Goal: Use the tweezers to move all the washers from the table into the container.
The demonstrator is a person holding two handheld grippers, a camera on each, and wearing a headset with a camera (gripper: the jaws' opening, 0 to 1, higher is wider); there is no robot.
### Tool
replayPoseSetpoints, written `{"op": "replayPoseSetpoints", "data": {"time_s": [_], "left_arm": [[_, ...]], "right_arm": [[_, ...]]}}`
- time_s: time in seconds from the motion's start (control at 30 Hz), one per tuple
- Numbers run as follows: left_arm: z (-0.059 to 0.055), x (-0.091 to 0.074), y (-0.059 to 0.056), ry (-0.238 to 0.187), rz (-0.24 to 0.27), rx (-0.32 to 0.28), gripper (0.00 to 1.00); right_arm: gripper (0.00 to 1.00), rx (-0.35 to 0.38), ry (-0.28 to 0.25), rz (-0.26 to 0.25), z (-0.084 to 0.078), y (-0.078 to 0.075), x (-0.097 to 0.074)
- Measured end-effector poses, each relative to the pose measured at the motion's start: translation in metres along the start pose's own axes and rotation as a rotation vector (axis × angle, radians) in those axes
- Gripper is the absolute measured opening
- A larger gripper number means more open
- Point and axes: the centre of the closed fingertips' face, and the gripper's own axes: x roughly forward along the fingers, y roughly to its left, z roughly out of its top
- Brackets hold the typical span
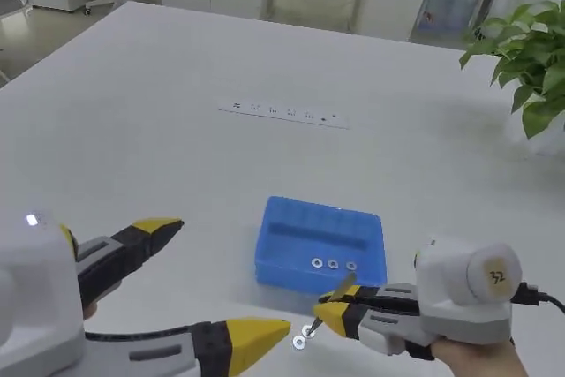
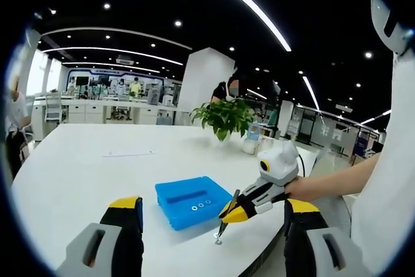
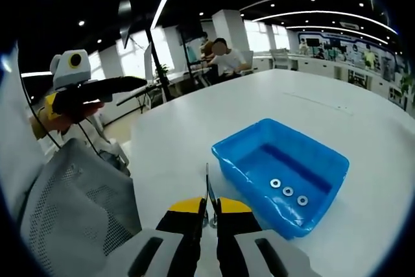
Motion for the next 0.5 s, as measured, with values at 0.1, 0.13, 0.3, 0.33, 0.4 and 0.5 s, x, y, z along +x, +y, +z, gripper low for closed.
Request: {"op": "replayPoseSetpoints", "data": {"time_s": [0.1, 0.13, 0.3, 0.33, 0.4, 0.5], "left_arm": [[0.0007, 0.0005, 0.0, 0.0, -0.003, 0.007, 0.91], [0.0004, 0.0004, -0.0003, 0.0, -0.005, 0.006, 0.91], [-0.0031, -0.0007, -0.0003, 0.008, -0.013, -0.002, 0.9], [-0.0038, -0.0003, 0.0, 0.009, -0.014, -0.002, 0.9], [-0.0043, 0.0011, 0.0006, 0.011, -0.02, -0.004, 0.9], [-0.0022, 0.0045, 0.0025, 0.008, -0.024, -0.002, 0.9]], "right_arm": [[0.03, 0.0, 0.004, 0.002, -0.001, -0.0012, 0.0014], [0.03, -0.007, 0.01, 0.002, -0.0024, -0.0021, 0.0021], [0.03, 0.012, -0.003, 0.001, -0.002, -0.006, 0.0023], [0.04, 0.018, -0.003, 0.004, -0.0021, -0.0061, 0.003], [0.03, 0.021, -0.003, 0.013, -0.0017, -0.0044, 0.0034], [0.04, 0.019, 0.004, 0.022, -0.0028, -0.0027, 0.0032]]}}
